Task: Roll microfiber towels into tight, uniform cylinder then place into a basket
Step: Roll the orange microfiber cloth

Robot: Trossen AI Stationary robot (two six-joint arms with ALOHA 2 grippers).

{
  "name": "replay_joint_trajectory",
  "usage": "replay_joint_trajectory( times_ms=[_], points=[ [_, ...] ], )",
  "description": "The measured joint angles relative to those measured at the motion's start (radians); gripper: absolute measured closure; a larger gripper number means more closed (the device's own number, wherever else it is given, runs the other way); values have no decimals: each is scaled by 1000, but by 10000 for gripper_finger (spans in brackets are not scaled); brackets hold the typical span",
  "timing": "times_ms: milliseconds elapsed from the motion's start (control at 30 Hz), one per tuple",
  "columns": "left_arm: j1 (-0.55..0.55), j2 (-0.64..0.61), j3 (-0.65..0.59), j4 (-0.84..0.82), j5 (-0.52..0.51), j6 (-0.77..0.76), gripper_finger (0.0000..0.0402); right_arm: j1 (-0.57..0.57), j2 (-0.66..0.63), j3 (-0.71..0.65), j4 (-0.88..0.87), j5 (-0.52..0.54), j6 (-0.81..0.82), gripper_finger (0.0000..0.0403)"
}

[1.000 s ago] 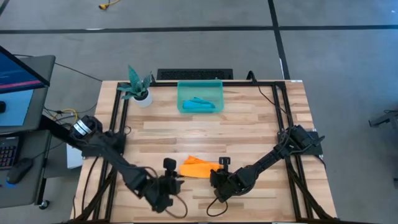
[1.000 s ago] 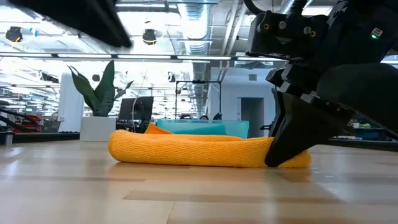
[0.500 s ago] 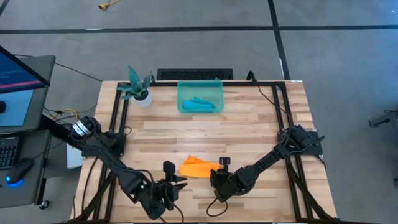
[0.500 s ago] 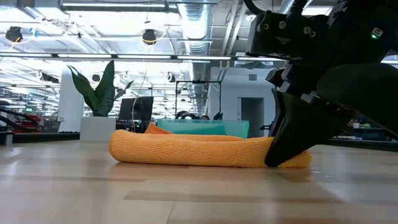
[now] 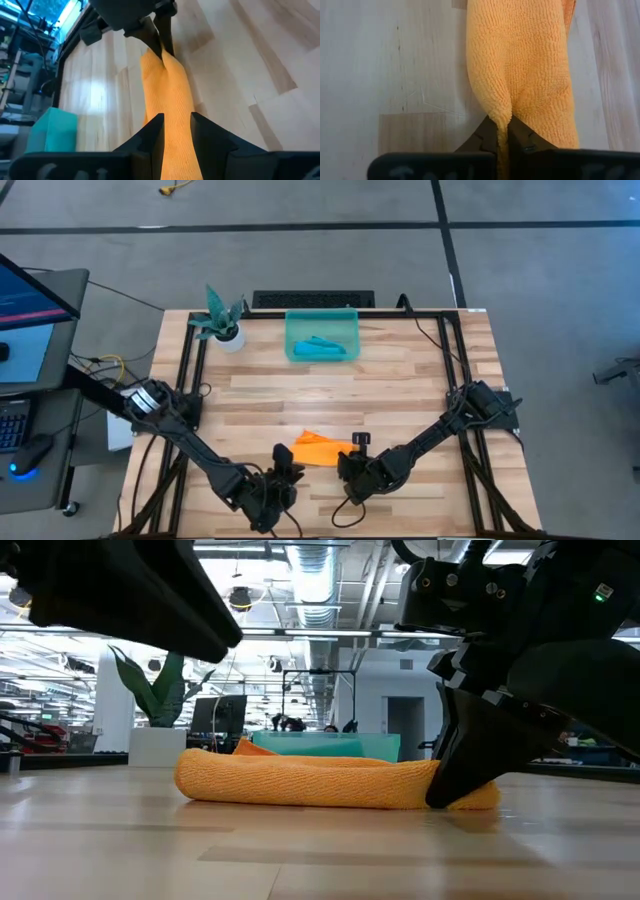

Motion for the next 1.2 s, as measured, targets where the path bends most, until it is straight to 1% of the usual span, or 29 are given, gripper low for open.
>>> replay_joint_trajectory(
  times_ms=[133, 233, 367, 467, 633, 733, 833, 933, 1200],
  points=[
    [9, 11, 0, 6, 19, 12, 315, 0, 0, 0, 1, 0, 0, 373],
    [24, 11, 1, 10, 58, -17, 315, 0, 0, 0, 1, 0, 0, 369],
    [52, 11, 1, 26, 102, -52, 307, 0, 0, 0, 2, -1, 0, 374],
    [74, 15, 1, 22, 138, -76, 288, 0, 0, 0, 2, -4, 0, 377],
    [112, 15, 1, 21, 271, -128, 241, 0, 0, 0, 3, -6, 1, 370],
    [128, 15, 1, 18, 309, -151, 220, 0, 0, 0, 3, -7, 1, 371],
    [141, 15, -5, 11, 314, -163, 211, 0, 0, 0, 4, -7, 1, 375],
    [149, 15, -24, 12, 315, -165, 209, 0, 0, 0, 4, -7, 1, 375],
    [167, 15, -114, 23, 331, -255, 209, 0, 0, 0, 5, -8, 1, 372]
  ],
)
